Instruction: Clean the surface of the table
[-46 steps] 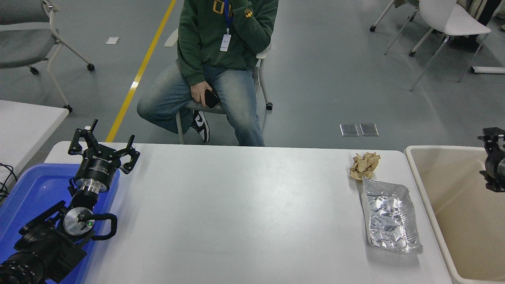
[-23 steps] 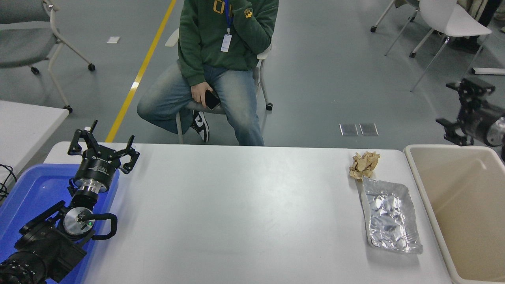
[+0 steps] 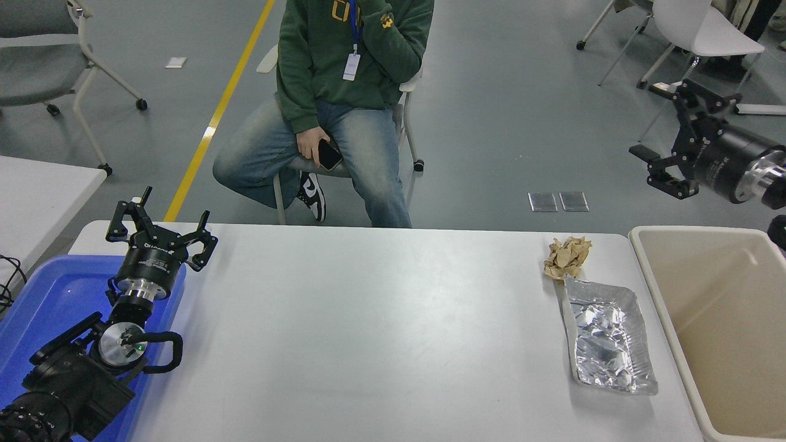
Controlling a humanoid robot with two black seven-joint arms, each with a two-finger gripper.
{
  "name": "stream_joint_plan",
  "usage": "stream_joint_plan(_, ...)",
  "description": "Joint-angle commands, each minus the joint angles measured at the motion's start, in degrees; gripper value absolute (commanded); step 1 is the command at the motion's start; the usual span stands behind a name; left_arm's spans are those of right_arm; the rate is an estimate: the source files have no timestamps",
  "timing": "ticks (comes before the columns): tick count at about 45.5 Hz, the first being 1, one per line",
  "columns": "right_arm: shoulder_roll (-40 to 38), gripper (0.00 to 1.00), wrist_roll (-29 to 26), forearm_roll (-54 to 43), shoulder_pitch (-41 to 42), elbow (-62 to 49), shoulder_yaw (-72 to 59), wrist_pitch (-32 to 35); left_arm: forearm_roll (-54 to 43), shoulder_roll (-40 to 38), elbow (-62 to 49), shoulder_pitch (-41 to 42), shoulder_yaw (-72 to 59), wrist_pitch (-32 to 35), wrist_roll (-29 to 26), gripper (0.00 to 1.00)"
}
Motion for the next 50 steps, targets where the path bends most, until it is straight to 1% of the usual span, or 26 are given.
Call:
stream_joint_plan(1, 1.6, 1.00, 1.4, -2.3, -3.3, 7.4, 0.5, -3.2, 0.0, 0.0, 0.0, 0.0, 0.0, 0.0, 0.0, 1.00)
stream_joint_plan(10, 9.0, 1.00, 1.8, -2.3, -7.4, 7.4, 1.4, -8.9, 0.0, 0.0, 0.0, 0.0, 0.0, 0.0, 0.0, 1.00)
stream_joint_plan(16, 14.2, 1.00, 1.8, -1.4, -12.5, 7.1, 6.4, -11.7, 0.0, 0.0, 0.0, 0.0, 0.0, 0.0, 0.0, 1.00)
stream_joint_plan(20, 18.4, 1.00, 1.8, -1.4, -17.7, 6.8, 12.2, -11.9, 0.0, 0.0, 0.0, 0.0, 0.0, 0.0, 0.0, 1.00)
stream_joint_plan(26, 24.9, 1.00, 1.8, 0.0, -22.9, 5.8, 18.9, -12.2, 0.0, 0.0, 0.0, 0.0, 0.0, 0.0, 0.0, 1.00)
stream_joint_plan(32, 29.2, 1.00, 2.1, 4.8, -25.1, 3.2, 21.8, -12.3, 0.0, 0.0, 0.0, 0.0, 0.0, 0.0, 0.0, 1.00)
stream_joint_plan(35, 31.9, 1.00, 3.1, 7.0, -25.4, 0.1, 22.6, -12.2, 0.0, 0.0, 0.0, 0.0, 0.0, 0.0, 0.0, 1.00)
stream_joint_plan(39, 33.8, 1.00, 4.5, 7.4, -25.8, -2.9, 22.7, -11.6, 0.0, 0.0, 0.0, 0.0, 0.0, -0.1, 0.0, 1.00)
stream_joint_plan(43, 34.0, 1.00, 4.6, 7.4, -26.0, -3.6, 22.7, -11.0, 0.0, 0.0, 0.0, 0.0, 0.0, 0.0, 0.0, 1.00)
stream_joint_plan(50, 34.0, 1.00, 4.7, 7.9, -27.4, -4.5, 22.7, -7.6, 0.0, 0.0, 0.0, 0.0, 0.0, 0.0, -0.1, 1.00)
